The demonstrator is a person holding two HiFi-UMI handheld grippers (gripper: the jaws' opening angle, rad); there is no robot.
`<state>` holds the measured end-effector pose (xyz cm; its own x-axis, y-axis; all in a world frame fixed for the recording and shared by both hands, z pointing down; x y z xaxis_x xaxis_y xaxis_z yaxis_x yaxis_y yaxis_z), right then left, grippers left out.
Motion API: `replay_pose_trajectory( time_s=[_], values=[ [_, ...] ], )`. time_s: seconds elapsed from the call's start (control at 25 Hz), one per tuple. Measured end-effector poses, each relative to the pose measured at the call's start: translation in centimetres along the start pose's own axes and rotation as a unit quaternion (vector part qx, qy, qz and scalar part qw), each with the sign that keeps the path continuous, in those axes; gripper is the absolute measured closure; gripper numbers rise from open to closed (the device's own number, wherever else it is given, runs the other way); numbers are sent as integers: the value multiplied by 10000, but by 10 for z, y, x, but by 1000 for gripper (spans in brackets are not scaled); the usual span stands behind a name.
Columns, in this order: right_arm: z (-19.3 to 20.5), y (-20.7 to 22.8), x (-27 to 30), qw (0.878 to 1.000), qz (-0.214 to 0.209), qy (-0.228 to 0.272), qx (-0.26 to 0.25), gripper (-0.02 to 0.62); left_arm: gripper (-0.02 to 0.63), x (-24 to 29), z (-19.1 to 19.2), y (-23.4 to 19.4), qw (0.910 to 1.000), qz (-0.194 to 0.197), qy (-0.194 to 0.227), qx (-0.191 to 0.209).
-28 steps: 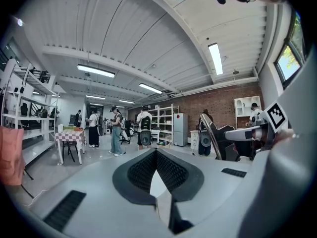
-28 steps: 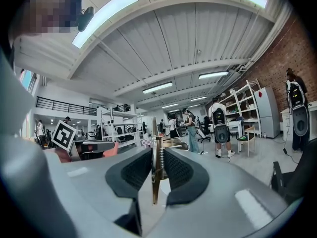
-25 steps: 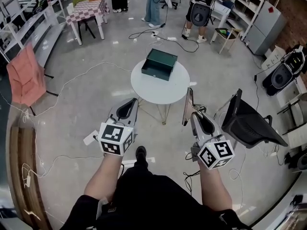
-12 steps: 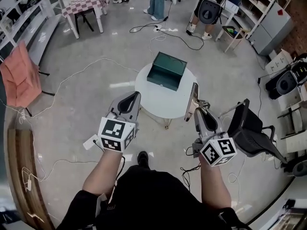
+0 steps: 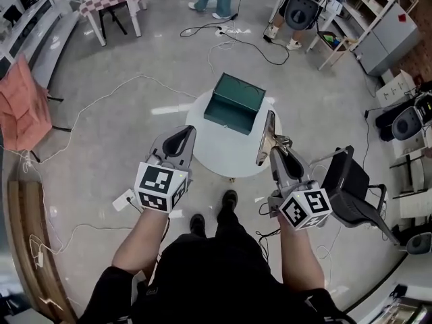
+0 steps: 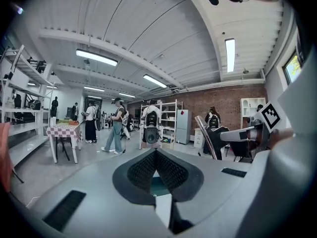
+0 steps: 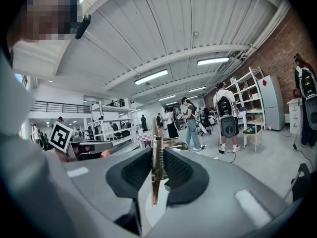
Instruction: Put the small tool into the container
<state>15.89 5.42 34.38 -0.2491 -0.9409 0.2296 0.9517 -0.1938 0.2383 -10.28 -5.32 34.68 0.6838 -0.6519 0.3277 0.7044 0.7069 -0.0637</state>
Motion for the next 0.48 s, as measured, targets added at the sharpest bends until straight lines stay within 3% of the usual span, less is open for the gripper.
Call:
replay_pose_trajectory(
  time_s=[0.48],
  values=[
    [-18,103,90,9968,-718,-353,28,503,603,110,-30,7,9990,-402,-208,-32]
  ],
)
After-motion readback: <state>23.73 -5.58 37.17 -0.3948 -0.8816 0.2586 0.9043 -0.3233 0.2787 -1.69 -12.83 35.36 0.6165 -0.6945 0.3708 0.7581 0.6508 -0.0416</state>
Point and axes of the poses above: the fingertips, and each gripper's own axes: x forward along the fingers, y to its right, z out of its underside, the point moved 7 cm from there along -x, backward along the fingers, and after that the axes turned 7 degrees about -y, right-handed, at the moved point
